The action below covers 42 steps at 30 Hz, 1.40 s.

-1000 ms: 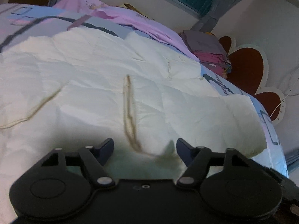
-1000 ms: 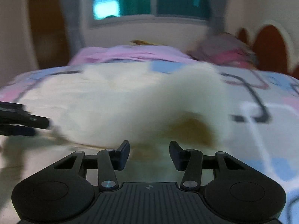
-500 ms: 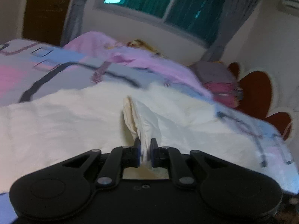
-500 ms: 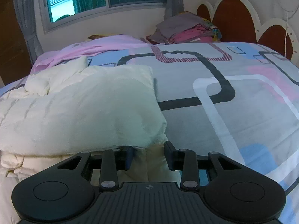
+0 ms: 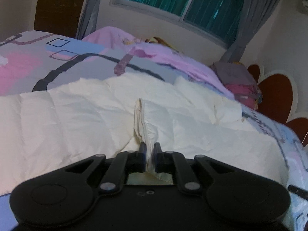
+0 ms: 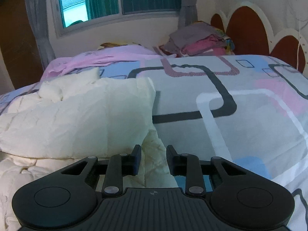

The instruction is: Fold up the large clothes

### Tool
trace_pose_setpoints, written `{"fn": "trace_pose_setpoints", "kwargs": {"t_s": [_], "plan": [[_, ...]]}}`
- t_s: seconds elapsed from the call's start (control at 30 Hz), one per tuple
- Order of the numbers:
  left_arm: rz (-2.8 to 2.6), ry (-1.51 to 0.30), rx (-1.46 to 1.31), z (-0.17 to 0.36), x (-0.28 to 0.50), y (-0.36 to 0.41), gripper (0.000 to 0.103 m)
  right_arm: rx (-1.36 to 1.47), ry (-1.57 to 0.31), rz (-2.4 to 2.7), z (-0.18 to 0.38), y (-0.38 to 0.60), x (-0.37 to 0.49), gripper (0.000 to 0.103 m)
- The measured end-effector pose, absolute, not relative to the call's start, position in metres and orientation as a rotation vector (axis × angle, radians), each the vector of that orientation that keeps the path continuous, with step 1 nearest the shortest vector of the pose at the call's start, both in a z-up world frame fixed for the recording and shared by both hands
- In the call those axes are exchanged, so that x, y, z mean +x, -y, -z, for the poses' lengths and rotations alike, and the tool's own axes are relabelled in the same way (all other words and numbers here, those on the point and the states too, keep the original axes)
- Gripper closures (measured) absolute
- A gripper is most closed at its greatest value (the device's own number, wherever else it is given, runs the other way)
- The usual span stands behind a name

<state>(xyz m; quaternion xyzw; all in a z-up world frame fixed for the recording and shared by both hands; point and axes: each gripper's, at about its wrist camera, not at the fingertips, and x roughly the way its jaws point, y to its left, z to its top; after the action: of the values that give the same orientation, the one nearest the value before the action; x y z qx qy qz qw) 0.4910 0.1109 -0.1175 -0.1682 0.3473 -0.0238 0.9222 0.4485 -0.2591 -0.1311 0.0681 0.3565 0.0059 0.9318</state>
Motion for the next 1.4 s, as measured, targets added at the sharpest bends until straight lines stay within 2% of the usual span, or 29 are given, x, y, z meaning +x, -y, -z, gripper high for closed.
{"fn": "trace_pose_setpoints", "kwargs": {"t_s": [0.1, 0.27, 0.4, 0.63, 0.83, 1.0, 1.07, 1.13, 1.27, 1.4], "plan": [[0.056, -0.709, -0.355, 0.113, 0.494, -0.111, 0.096, 0.087, -0.786, -0.068, 0.143, 0.246, 0.46, 0.074], [0.07, -0.678, -0.338, 0.098, 0.496, -0.108, 0.096, -0.018, -0.751, -0.049, 0.157, 0.232, 0.464, 0.074], [0.052, -0.676, -0.32, 0.098, 0.5, -0.111, 0.097, 0.089, -0.644, 0.1, 0.139, 0.261, 0.453, 0.075], [0.024, -0.733, -0.258, 0.126, 0.5, -0.11, 0.097, 0.153, -0.644, 0.045, 0.13, 0.27, 0.447, 0.075], [0.009, -0.675, -0.271, 0.117, 0.502, -0.117, 0.097, 0.122, -0.665, -0.023, 0.134, 0.247, 0.465, 0.075], [0.008, -0.758, -0.224, 0.134, 0.512, -0.112, 0.097, 0.099, -0.76, 0.032, 0.162, 0.248, 0.481, 0.075], [0.03, -0.785, -0.198, 0.14, 0.511, -0.11, 0.094, 0.109, -0.753, 0.035, 0.154, 0.254, 0.474, 0.075], [0.018, -0.776, -0.172, 0.137, 0.503, -0.112, 0.077, 0.145, -0.713, 0.035, 0.143, 0.262, 0.464, 0.075], [0.005, -0.682, -0.133, 0.119, 0.49, -0.11, 0.076, 0.172, -0.639, 0.012, 0.122, 0.265, 0.474, 0.075], [0.076, -0.655, -0.099, 0.109, 0.513, -0.085, 0.076, 0.138, -0.612, -0.055, 0.11, 0.24, 0.516, 0.075]]}}
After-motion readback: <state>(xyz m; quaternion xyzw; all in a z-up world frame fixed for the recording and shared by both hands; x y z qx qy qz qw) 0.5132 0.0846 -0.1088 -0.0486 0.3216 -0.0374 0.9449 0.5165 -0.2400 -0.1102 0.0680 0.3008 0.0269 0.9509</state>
